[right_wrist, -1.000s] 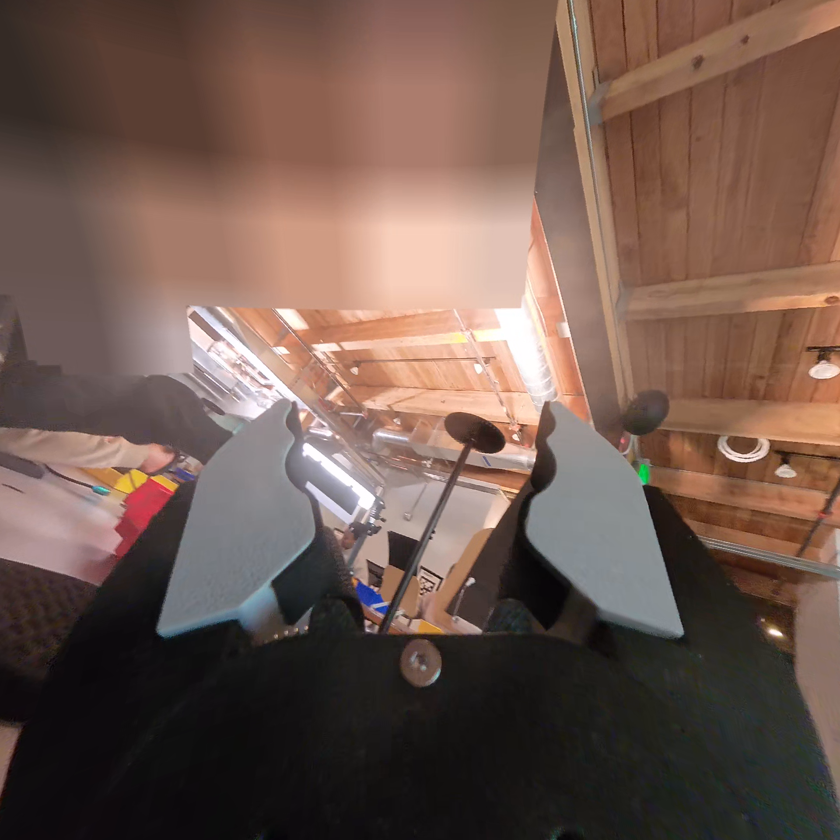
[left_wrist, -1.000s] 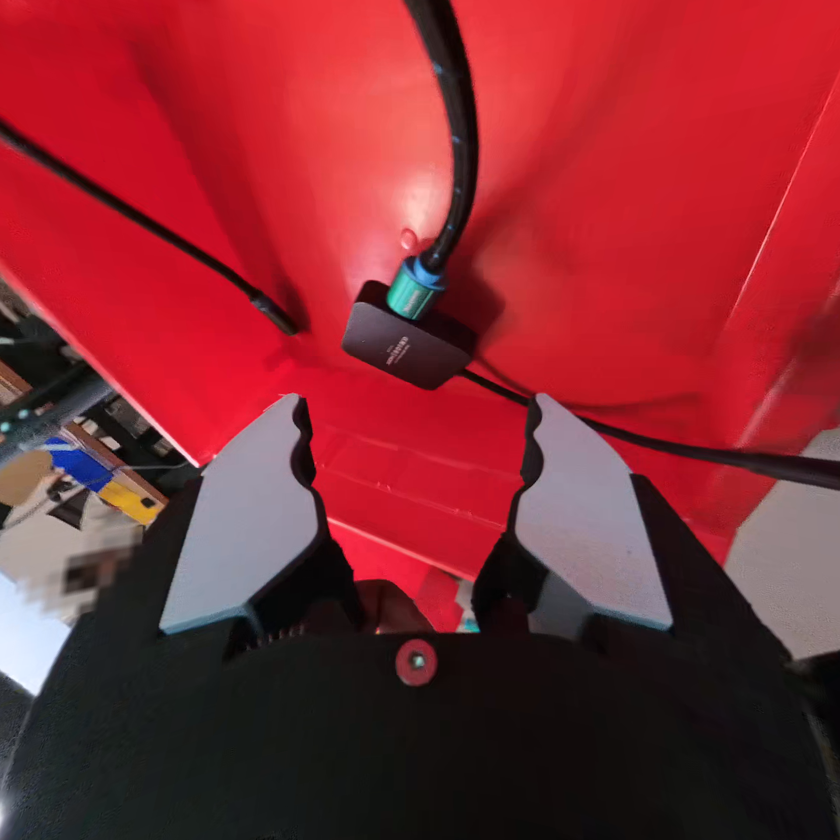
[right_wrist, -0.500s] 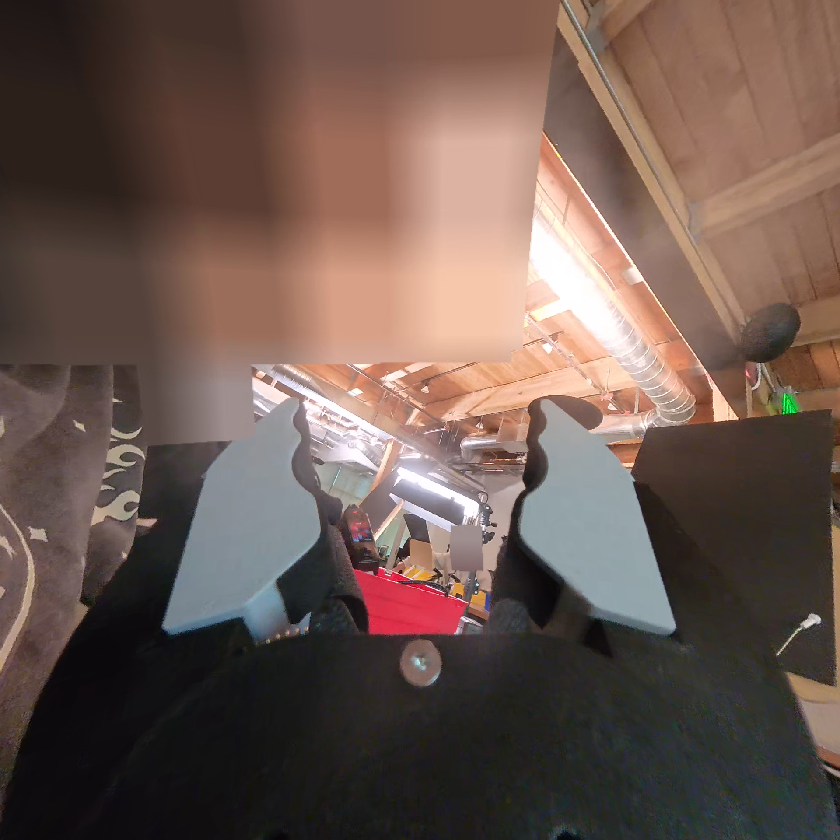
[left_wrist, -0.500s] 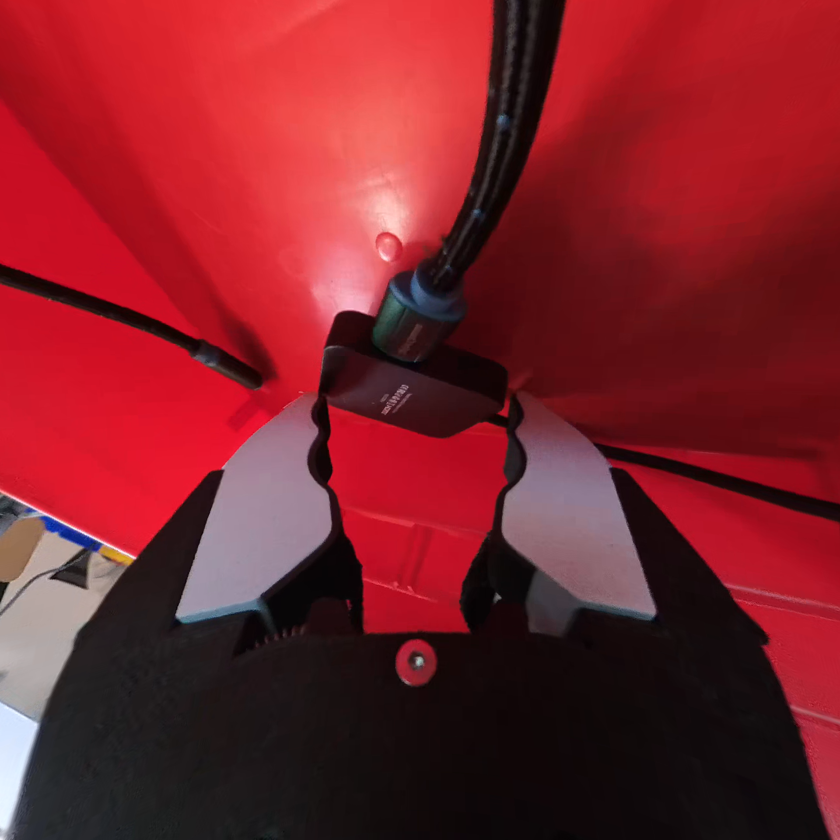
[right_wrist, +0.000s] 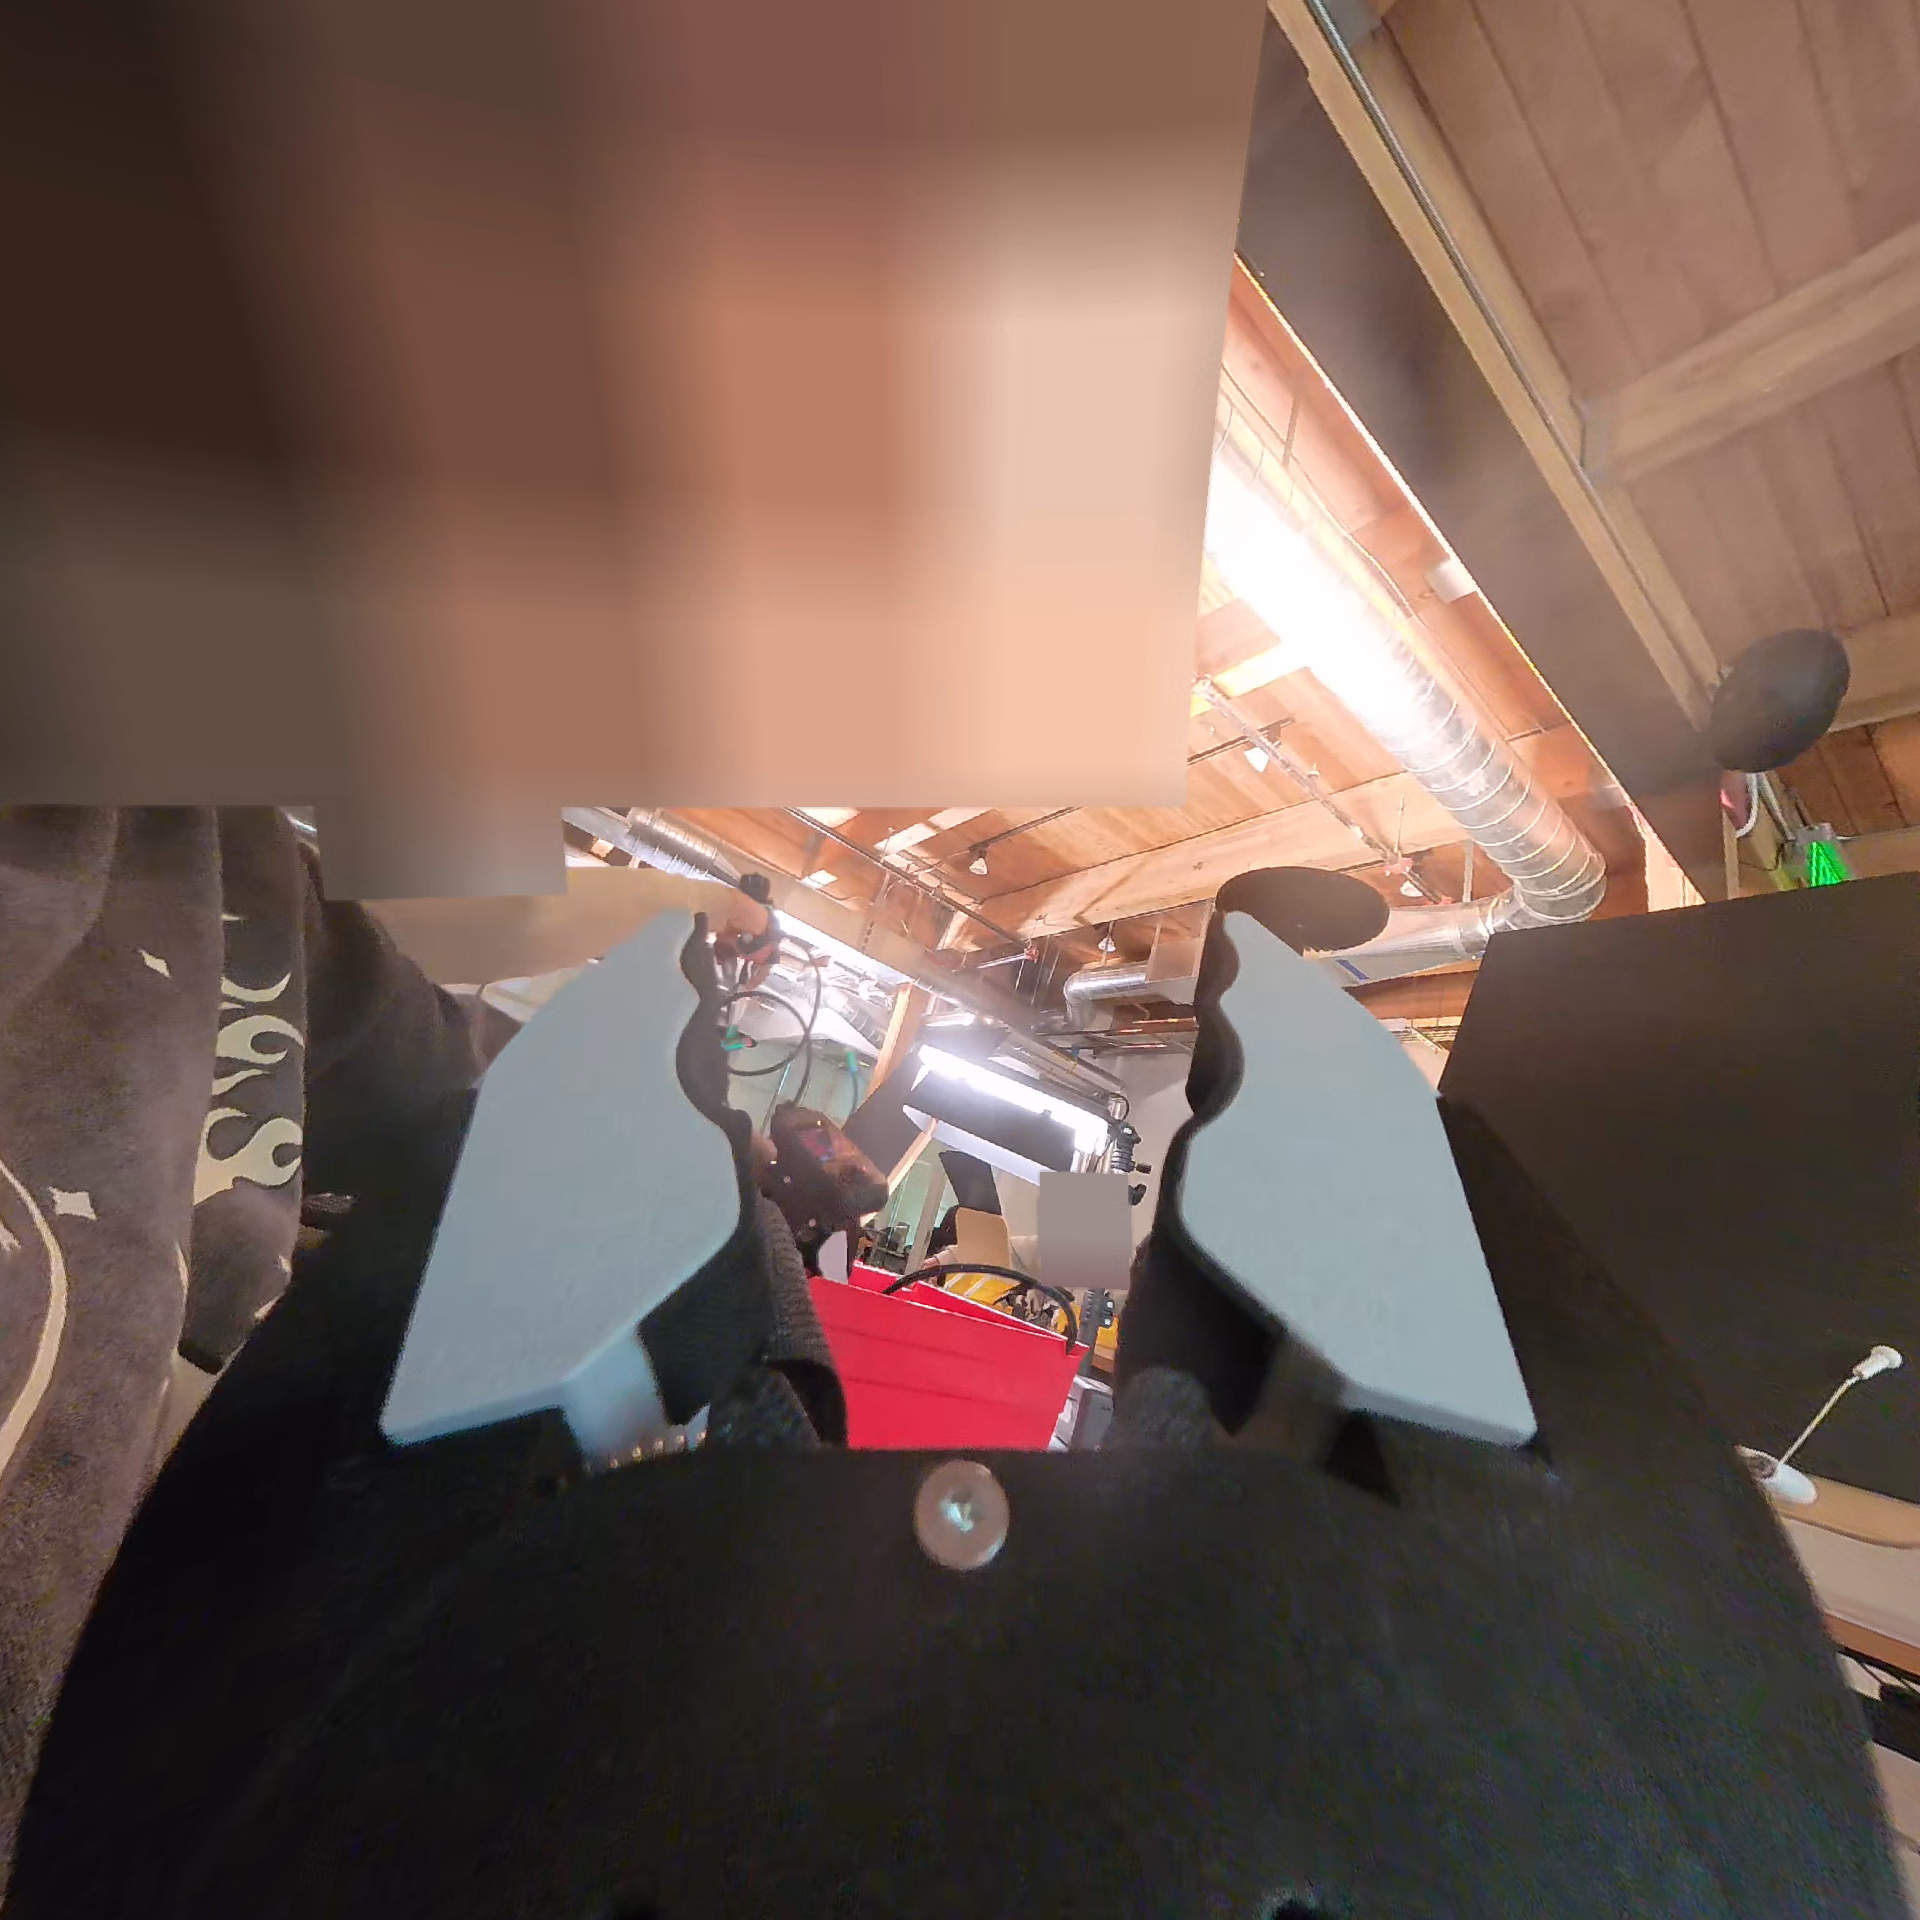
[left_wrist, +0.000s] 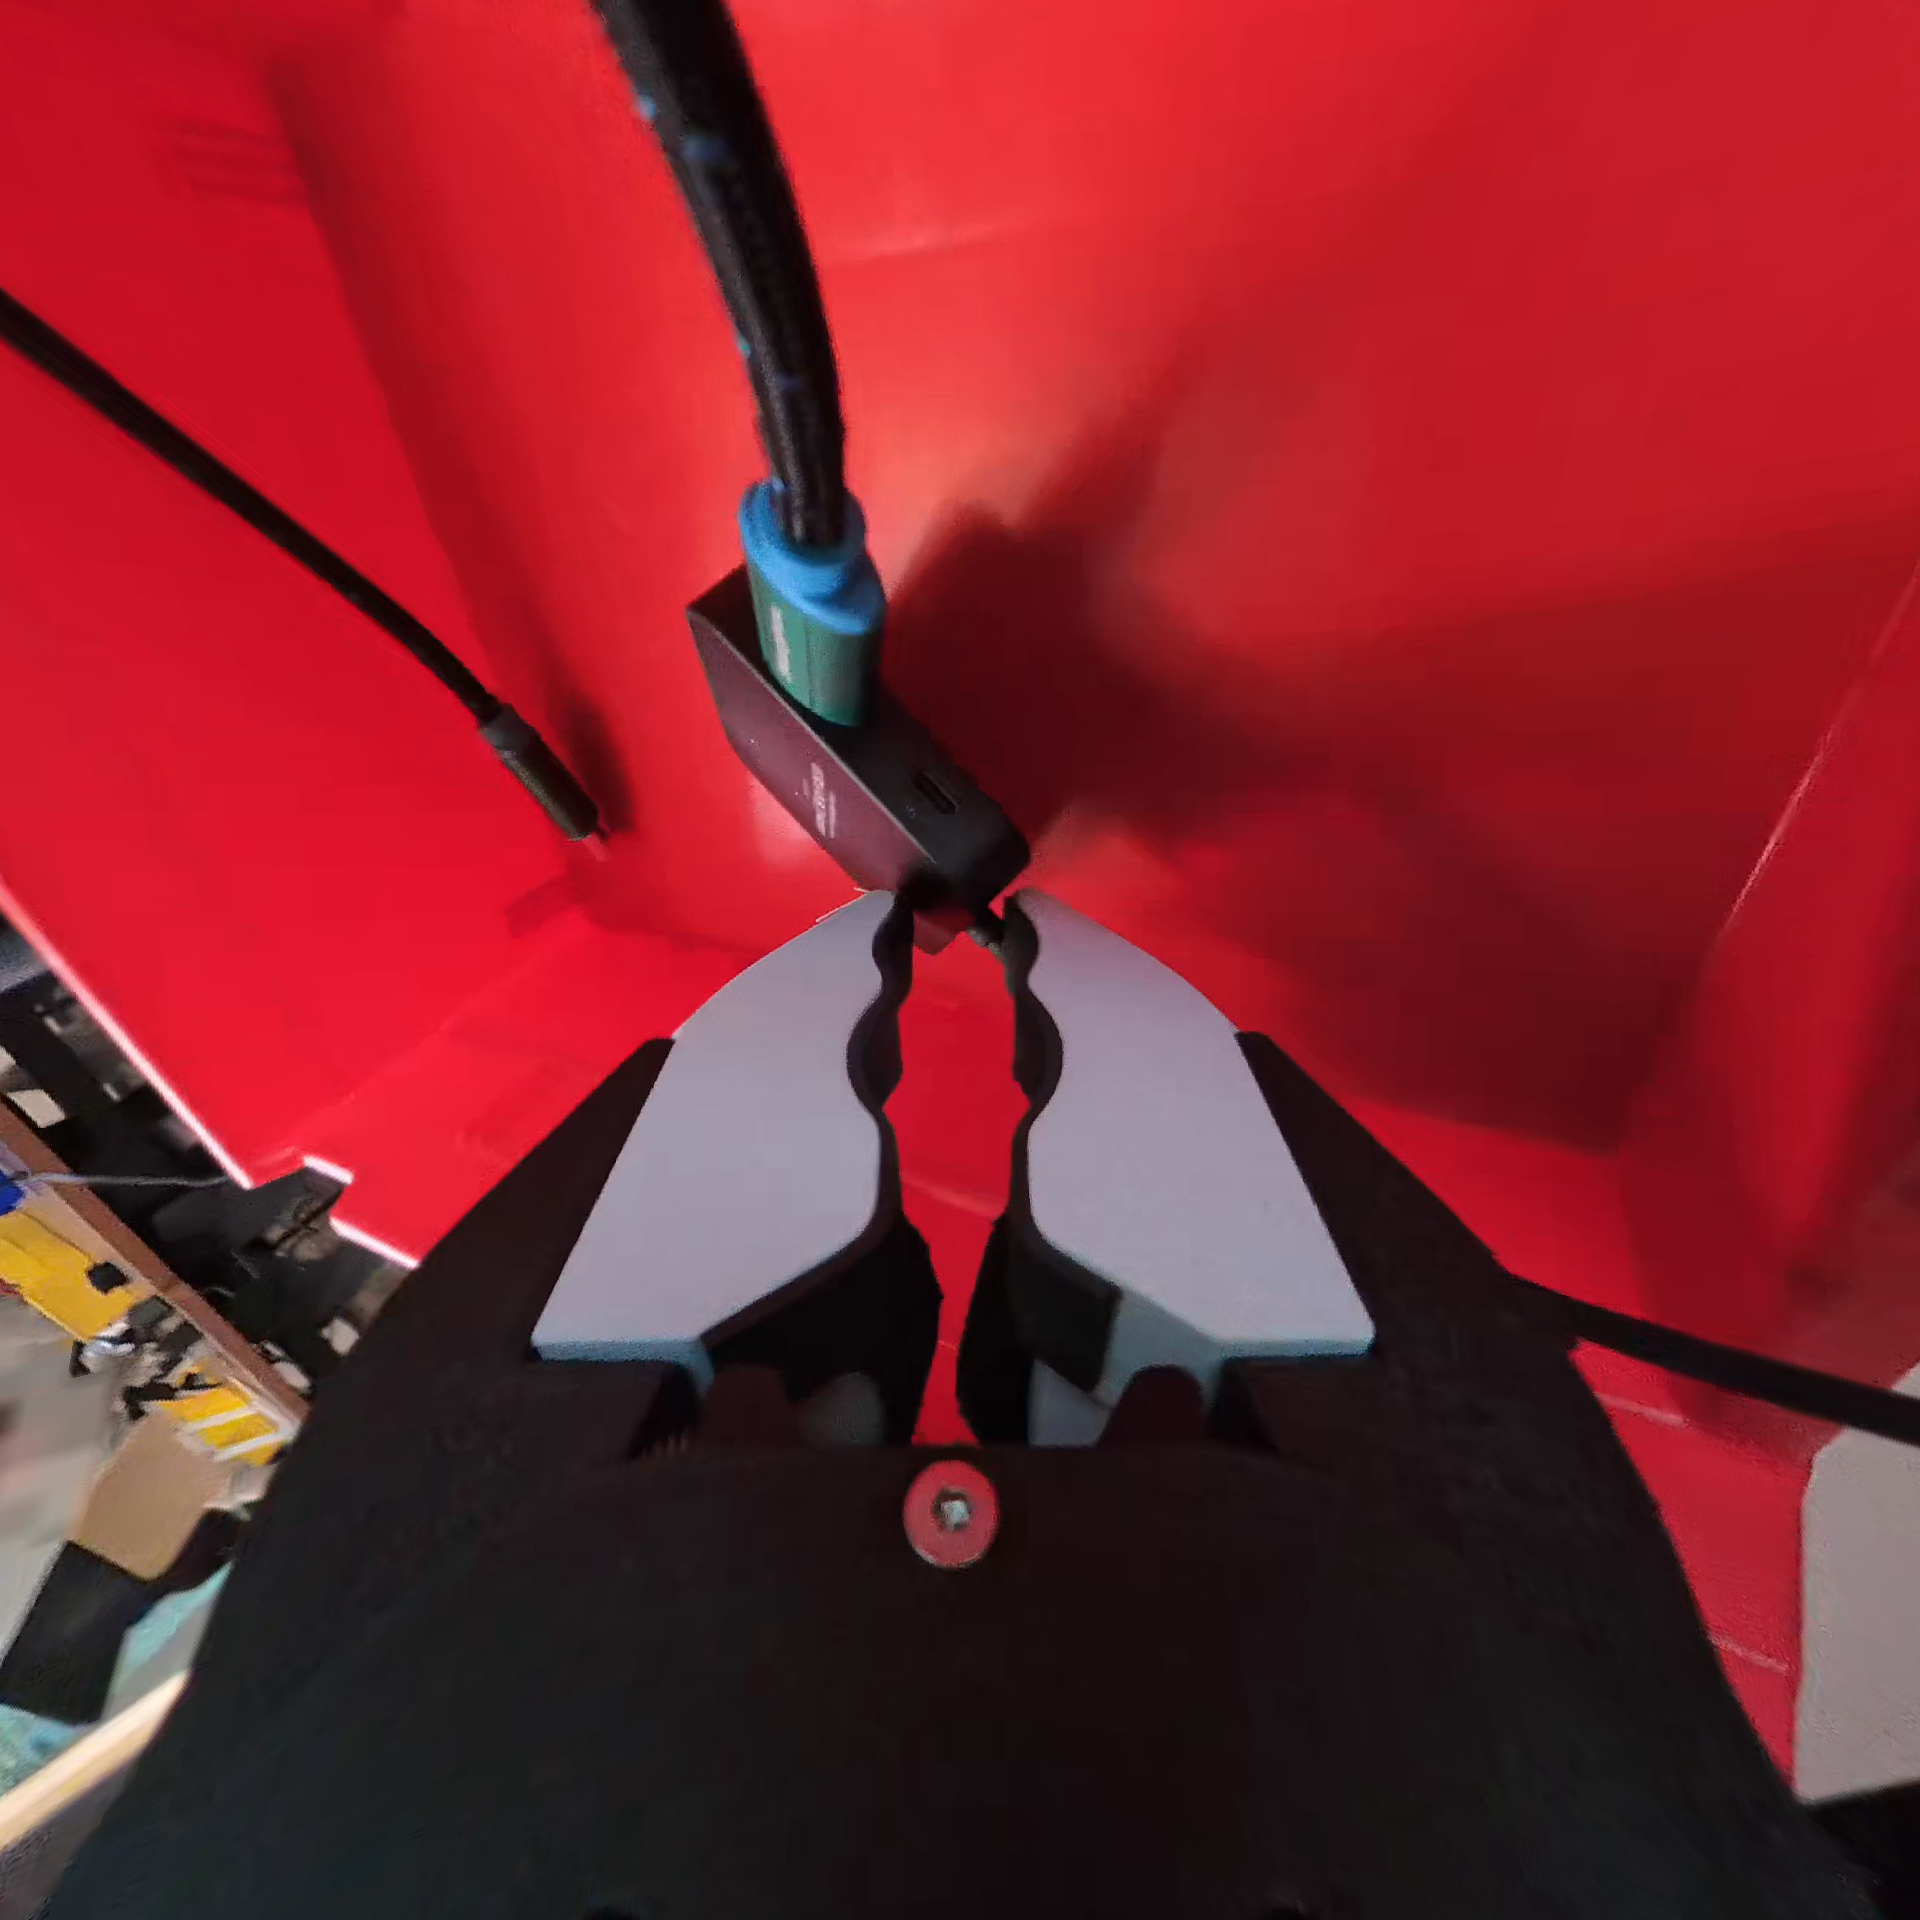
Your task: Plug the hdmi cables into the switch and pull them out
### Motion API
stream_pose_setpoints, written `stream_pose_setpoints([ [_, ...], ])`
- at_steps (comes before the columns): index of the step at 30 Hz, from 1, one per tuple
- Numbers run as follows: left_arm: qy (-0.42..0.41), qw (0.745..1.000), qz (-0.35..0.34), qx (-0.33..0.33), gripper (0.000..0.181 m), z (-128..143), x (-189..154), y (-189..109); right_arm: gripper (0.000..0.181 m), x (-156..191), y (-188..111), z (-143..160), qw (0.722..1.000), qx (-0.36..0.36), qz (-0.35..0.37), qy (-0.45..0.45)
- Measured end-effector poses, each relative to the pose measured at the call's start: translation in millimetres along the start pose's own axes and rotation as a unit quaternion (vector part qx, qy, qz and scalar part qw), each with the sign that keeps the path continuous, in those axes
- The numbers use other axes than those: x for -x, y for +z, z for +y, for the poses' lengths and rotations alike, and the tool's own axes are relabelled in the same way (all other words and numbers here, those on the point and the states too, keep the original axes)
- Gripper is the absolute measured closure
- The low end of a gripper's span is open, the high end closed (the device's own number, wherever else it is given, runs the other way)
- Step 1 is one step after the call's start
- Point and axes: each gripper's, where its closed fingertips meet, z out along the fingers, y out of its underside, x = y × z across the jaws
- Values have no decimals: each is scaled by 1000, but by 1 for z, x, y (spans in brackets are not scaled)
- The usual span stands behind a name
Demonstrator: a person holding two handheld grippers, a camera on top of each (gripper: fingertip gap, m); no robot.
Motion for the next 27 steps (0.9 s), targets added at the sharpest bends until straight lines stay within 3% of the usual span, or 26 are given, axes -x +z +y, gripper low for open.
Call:
stream_pose_setpoints([
  [8,-133,977,-151,-71,170,-4,26,-34,94,4,1,5,1000,14,-9,-12],
  [19,-178,928,-309,-104,171,-15,17,-87,97,1,1,9,1000,21,-3,-12],
  [22,-204,890,-388,-125,171,-18,11,-111,97,1,0,8,1000,20,-3,-14],
  [27,-241,790,-541,-158,173,-25,-10,-157,97,0,0,9,1000,21,-1,-15],
])
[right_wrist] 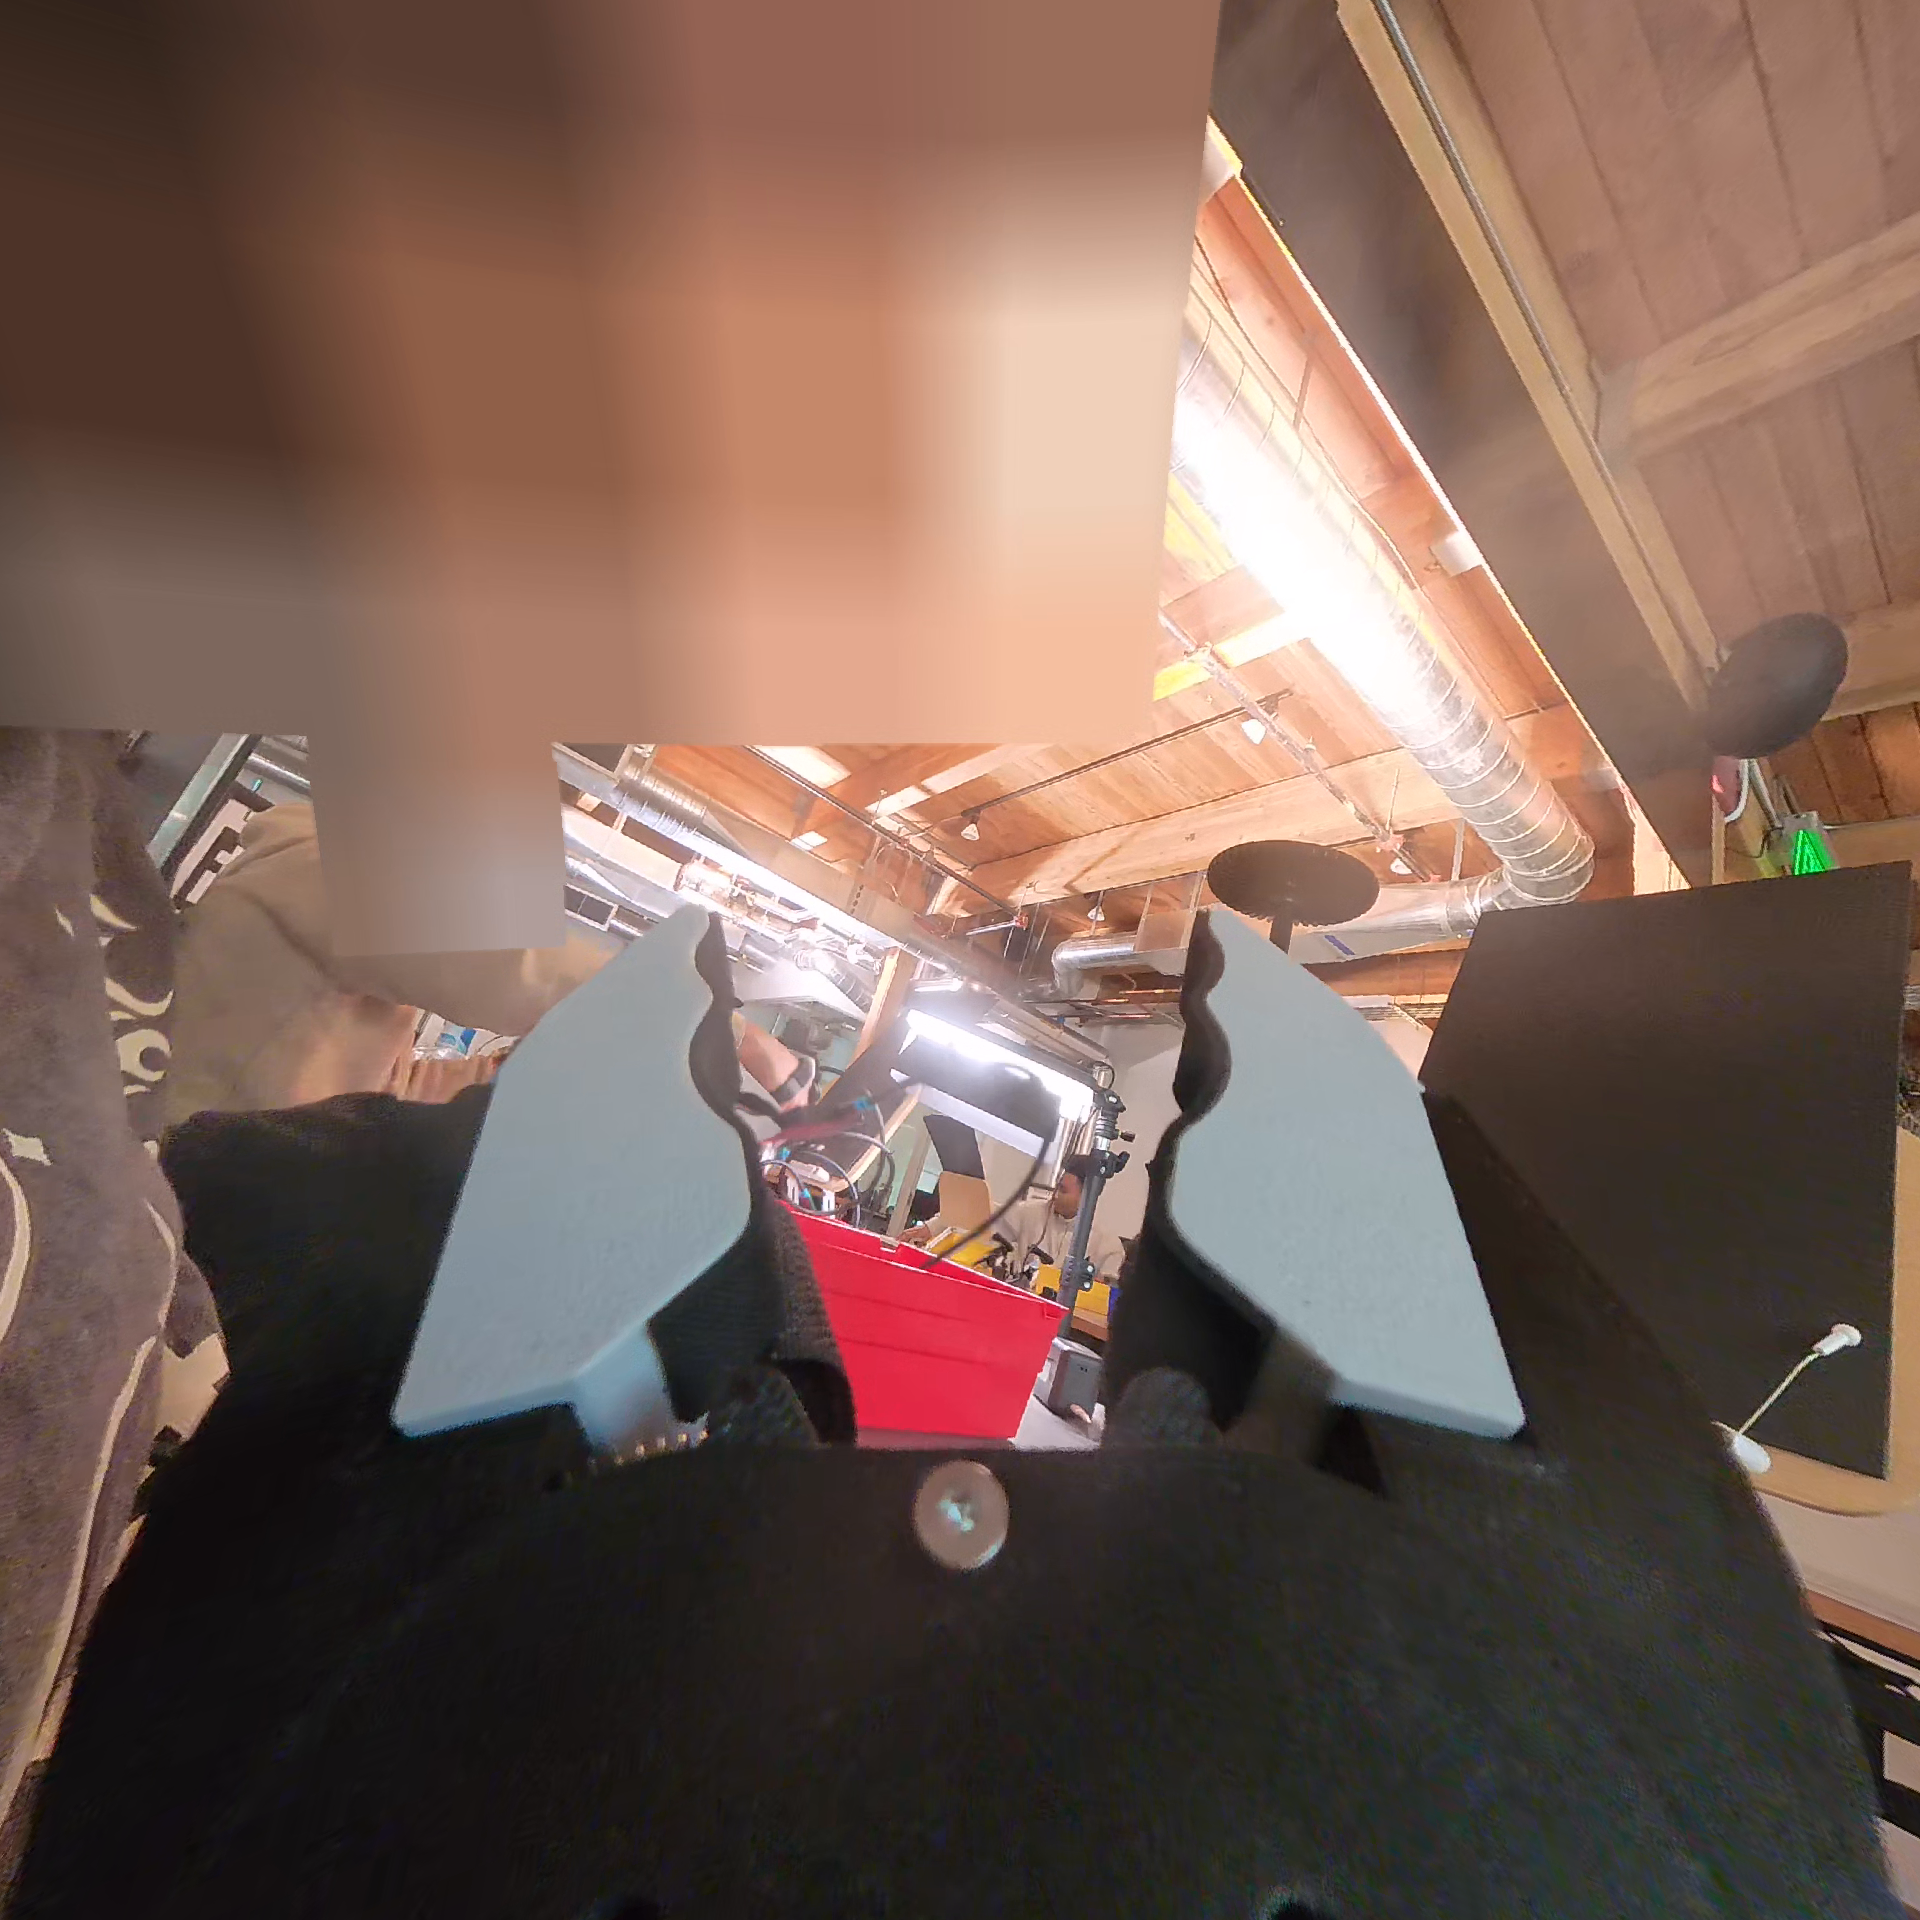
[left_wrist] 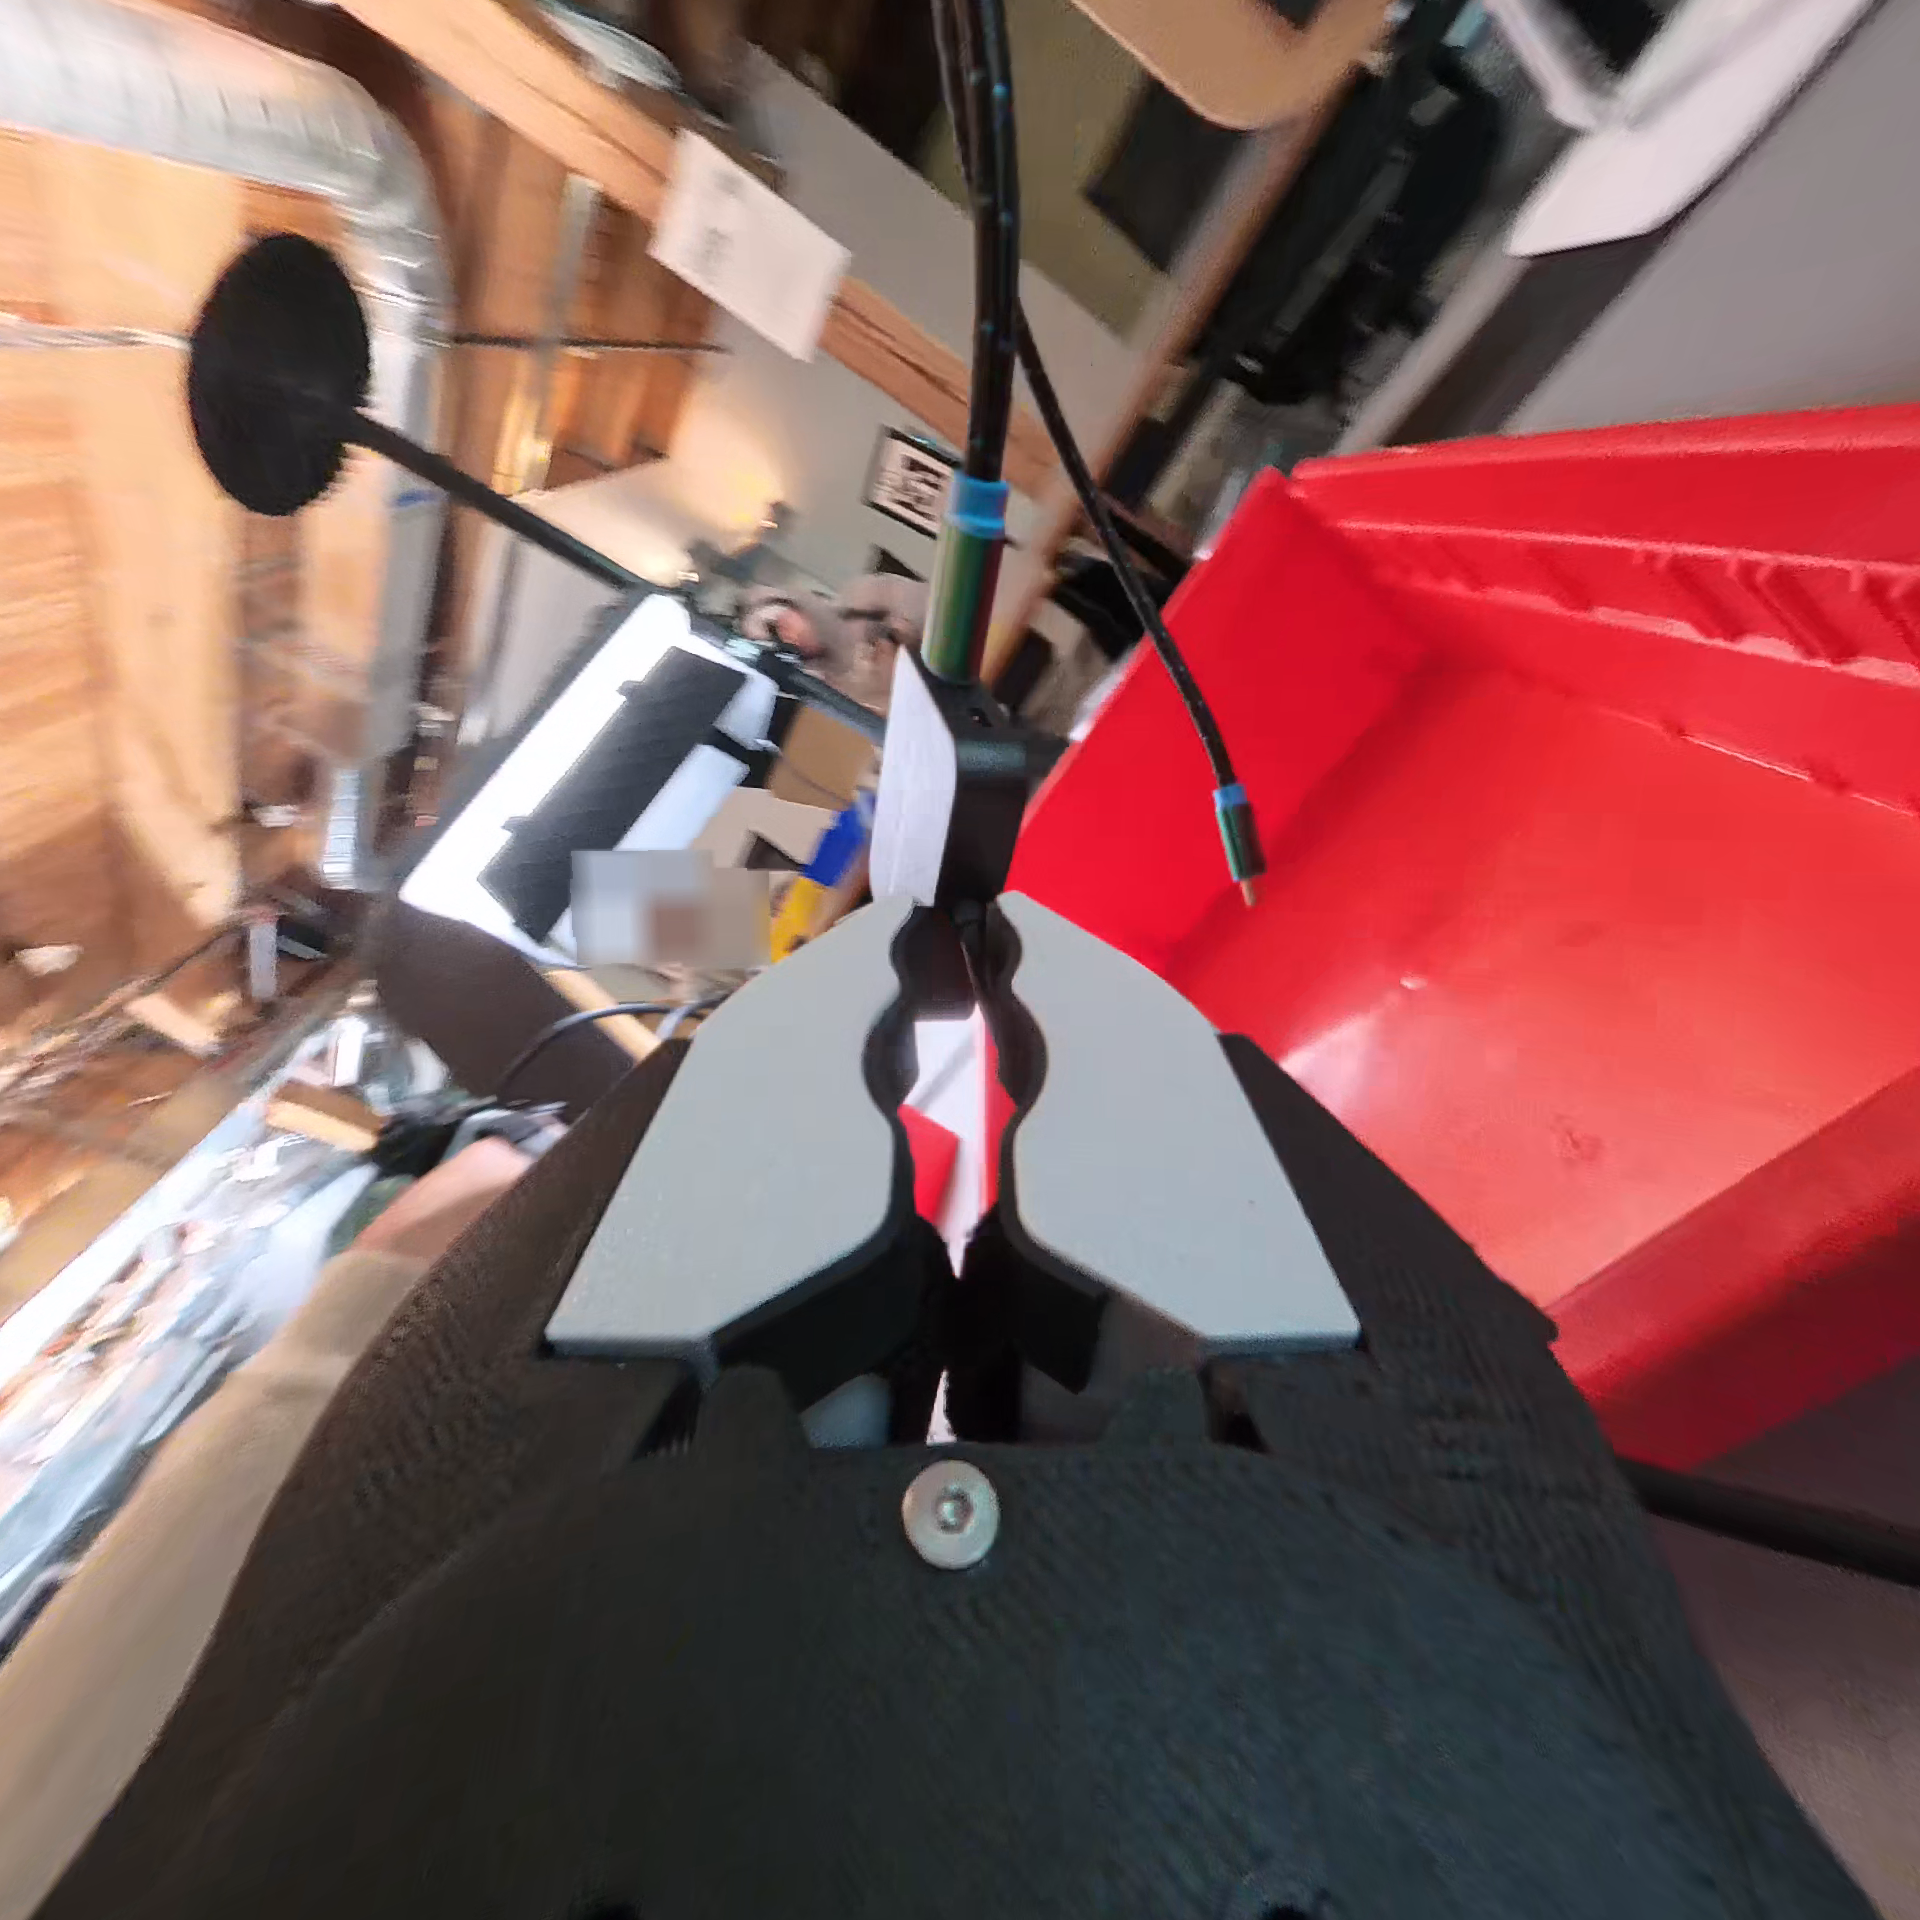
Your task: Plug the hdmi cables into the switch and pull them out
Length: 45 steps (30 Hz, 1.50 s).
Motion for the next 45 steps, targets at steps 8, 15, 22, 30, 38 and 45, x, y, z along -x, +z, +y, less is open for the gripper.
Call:
stream_pose_setpoints([
  [8,13,984,-146,-100,178,-58,35,-42,98,1,1,2,1000,6,-2,-8],
  [15,-4,960,-176,-218,177,-147,32,-81,98,1,0,2,1000,7,-2,-8],
  [22,-121,932,-115,-321,178,-230,-14,-116,102,2,1,5,1000,16,-6,-9],
  [30,-238,892,-22,-383,179,-288,-82,-132,105,20,8,40,993,106,-51,4],
  [38,-286,860,103,-410,179,-312,-137,-141,86,-8,27,78,982,175,28,70],
  [45,-272,835,200,-435,179,-332,-182,-161,97,-27,27,69,986,146,66,39],
])
